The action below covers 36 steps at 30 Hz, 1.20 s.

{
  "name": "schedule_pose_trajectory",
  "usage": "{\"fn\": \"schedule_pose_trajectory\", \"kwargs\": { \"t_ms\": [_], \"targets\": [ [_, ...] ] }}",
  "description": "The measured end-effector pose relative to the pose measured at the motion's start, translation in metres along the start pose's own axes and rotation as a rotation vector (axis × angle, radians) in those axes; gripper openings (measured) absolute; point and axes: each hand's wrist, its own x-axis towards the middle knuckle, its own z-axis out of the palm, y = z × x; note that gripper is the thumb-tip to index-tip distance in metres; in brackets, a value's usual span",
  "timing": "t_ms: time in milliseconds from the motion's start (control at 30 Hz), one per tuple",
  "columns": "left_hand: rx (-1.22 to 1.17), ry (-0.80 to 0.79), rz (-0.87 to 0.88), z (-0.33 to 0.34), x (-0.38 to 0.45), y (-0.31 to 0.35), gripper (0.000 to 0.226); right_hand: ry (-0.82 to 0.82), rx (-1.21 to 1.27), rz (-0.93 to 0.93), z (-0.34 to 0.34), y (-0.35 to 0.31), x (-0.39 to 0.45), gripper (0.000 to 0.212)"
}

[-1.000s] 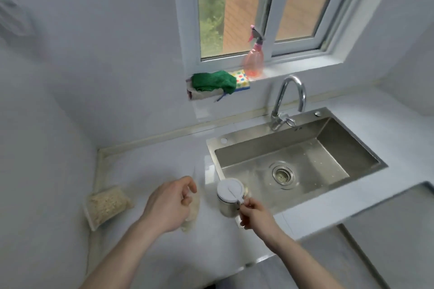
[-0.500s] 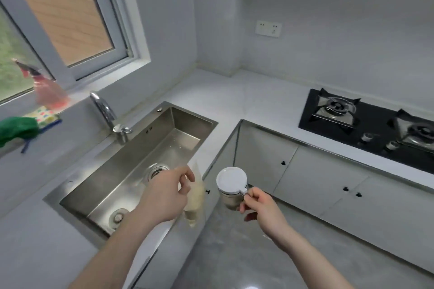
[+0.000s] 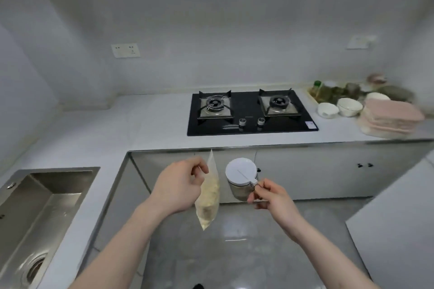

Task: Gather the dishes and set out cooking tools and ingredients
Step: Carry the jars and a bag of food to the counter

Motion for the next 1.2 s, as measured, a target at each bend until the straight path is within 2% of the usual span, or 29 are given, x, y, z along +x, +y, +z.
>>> {"fn": "schedule_pose_trajectory", "kwargs": {
  "t_ms": [233, 467, 667, 833, 1033, 1200],
  "targets": [
    [-0.04, -0.087, 0.176, 0.044, 0.084, 0.065, 0.017, 0.274, 0.124, 0.004, -0.092, 0.007, 0.015, 0.022],
    [-0.094, -0.124, 0.305, 0.089, 0.188, 0.127, 0.019, 0.469, 0.19, -0.036, -0.177, -0.003, 0.063, 0.028],
    [-0.158, -0.135, 0.36, 0.115, 0.294, 0.171, 0.023, 0.553, 0.181, -0.043, -0.252, -0.031, 0.129, 0.038],
    [-0.148, -0.153, 0.423, 0.138, 0.372, 0.213, 0.025, 0.625, 0.19, -0.053, -0.301, -0.048, 0.177, 0.032],
    [-0.12, -0.153, 0.498, 0.154, 0.425, 0.257, 0.025, 0.709, 0.246, -0.018, -0.354, -0.054, 0.205, 0.032],
    [-0.128, -0.172, 0.503, 0.172, 0.465, 0.28, 0.025, 0.714, 0.258, 0.009, -0.403, -0.052, 0.244, 0.029]
  ]
}}
